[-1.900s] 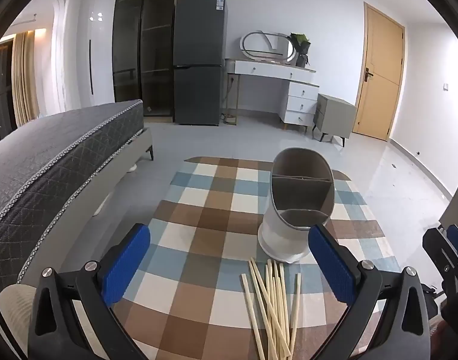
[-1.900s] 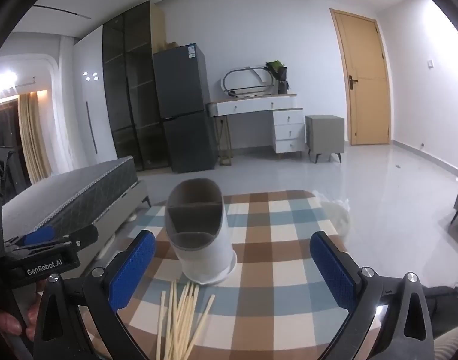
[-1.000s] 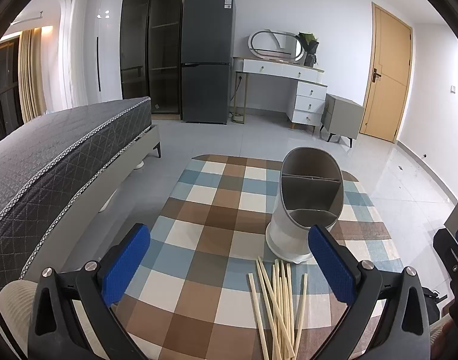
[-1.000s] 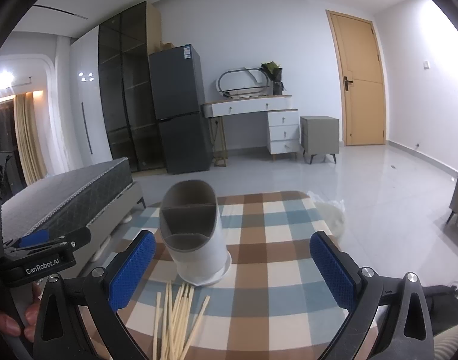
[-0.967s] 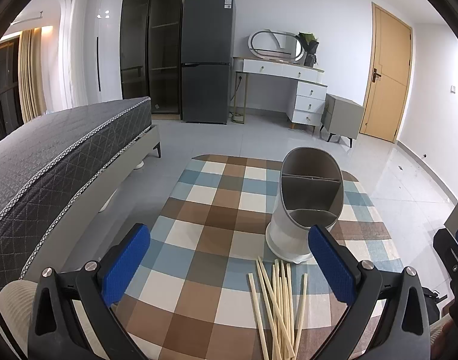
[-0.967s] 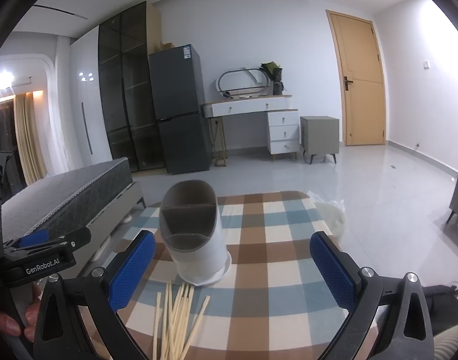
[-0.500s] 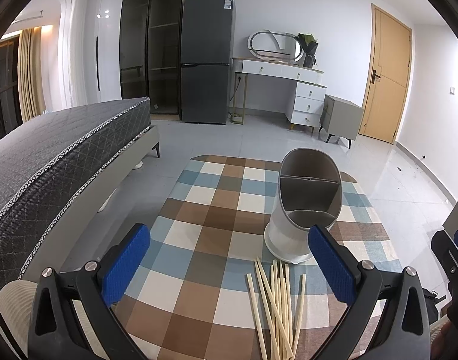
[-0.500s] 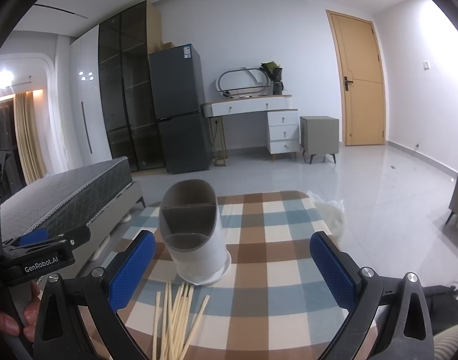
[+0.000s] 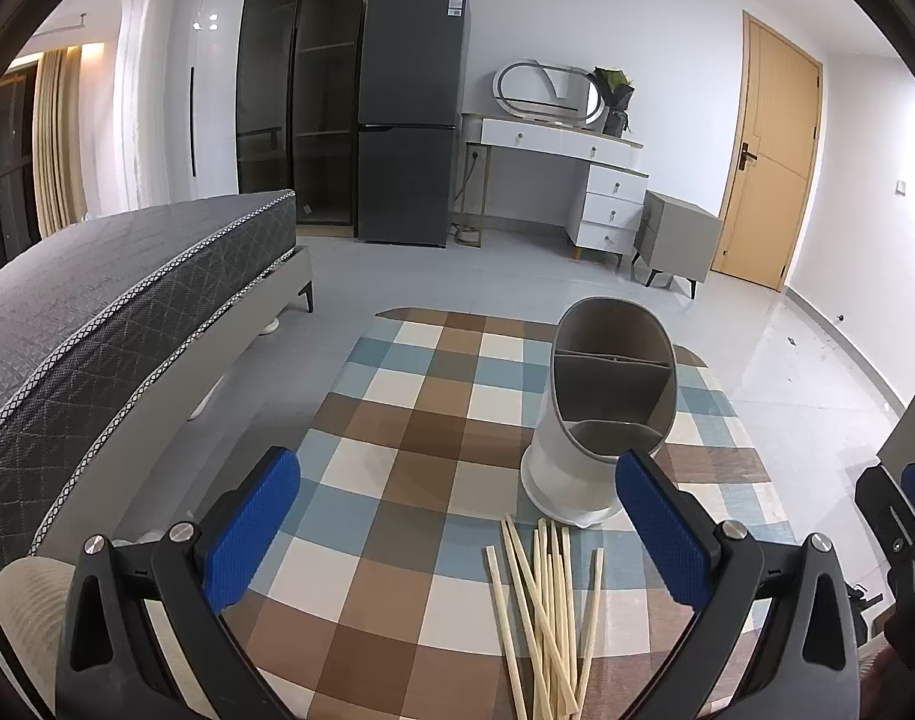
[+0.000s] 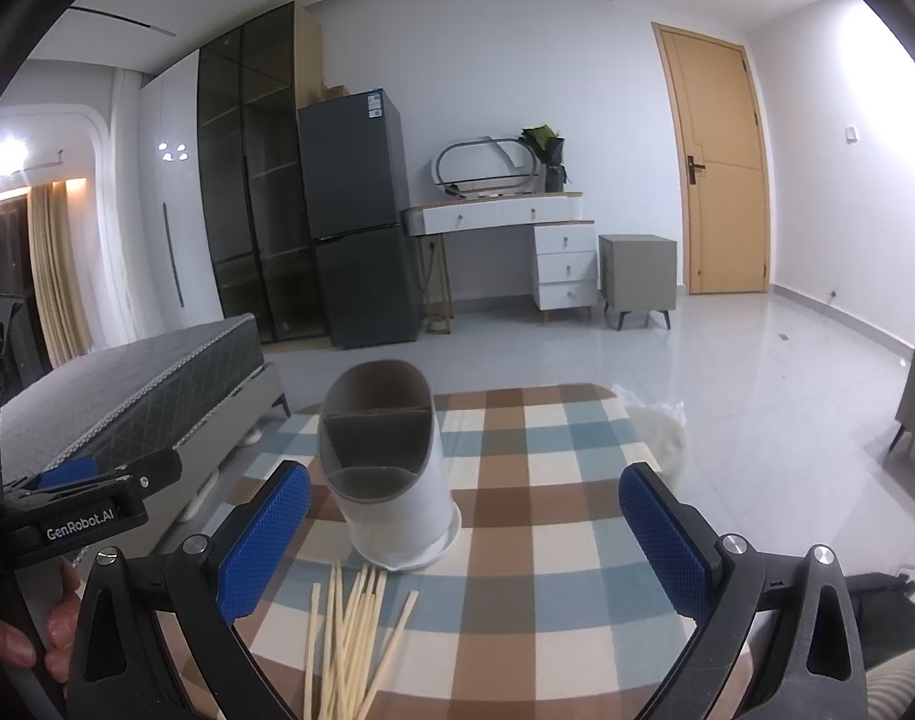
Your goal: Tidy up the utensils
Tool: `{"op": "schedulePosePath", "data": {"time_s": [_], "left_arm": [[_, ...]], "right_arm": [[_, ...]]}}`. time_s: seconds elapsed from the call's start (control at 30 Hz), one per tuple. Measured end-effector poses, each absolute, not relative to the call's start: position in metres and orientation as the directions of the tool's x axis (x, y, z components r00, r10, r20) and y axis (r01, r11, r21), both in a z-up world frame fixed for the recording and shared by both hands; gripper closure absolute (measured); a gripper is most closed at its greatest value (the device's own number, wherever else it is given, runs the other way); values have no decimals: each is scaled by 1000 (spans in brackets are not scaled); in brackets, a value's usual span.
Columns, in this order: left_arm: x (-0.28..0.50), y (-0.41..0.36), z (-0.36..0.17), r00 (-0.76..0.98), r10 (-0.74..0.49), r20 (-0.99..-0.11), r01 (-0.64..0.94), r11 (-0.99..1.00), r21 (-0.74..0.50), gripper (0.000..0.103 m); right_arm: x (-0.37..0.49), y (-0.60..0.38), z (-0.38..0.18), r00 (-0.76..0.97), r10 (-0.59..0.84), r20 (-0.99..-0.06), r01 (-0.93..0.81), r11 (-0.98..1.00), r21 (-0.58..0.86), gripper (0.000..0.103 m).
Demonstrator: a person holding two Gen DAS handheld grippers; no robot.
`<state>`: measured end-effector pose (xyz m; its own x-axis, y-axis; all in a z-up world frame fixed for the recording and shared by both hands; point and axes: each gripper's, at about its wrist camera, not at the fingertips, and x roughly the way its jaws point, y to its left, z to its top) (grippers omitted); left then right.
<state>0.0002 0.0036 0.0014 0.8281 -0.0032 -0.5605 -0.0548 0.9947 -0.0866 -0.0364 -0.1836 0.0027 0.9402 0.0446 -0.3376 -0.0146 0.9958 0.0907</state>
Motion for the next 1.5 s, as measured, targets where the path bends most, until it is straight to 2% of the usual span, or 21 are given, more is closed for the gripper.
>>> {"op": "schedulePosePath", "data": {"time_s": [0.5, 0.9, 1.07, 1.27, 1.5], "left_arm": [[1, 5, 1, 827, -13, -561, -50, 994, -96, 1], [10, 5, -6, 802, -39, -597, -28, 994, -103, 1], [27, 11, -22, 747, -53, -663, -41, 991, -125, 1], [63, 36, -69, 589, -55, -807, -139, 976, -168, 1], [86, 31, -126, 392, -56, -918, -155, 980, -125, 1]], "right_arm": [[-37, -181, 3, 938, 44, -344, -16, 996, 83, 0], [-24, -174, -3, 926, 71, -371, -38, 995, 97, 0], [-7, -169, -14, 905, 82, -417, -45, 994, 99, 0], [25, -164, -31, 863, 119, -490, -62, 989, 131, 0], [61, -168, -55, 794, 161, -586, -40, 976, 215, 0]]}}
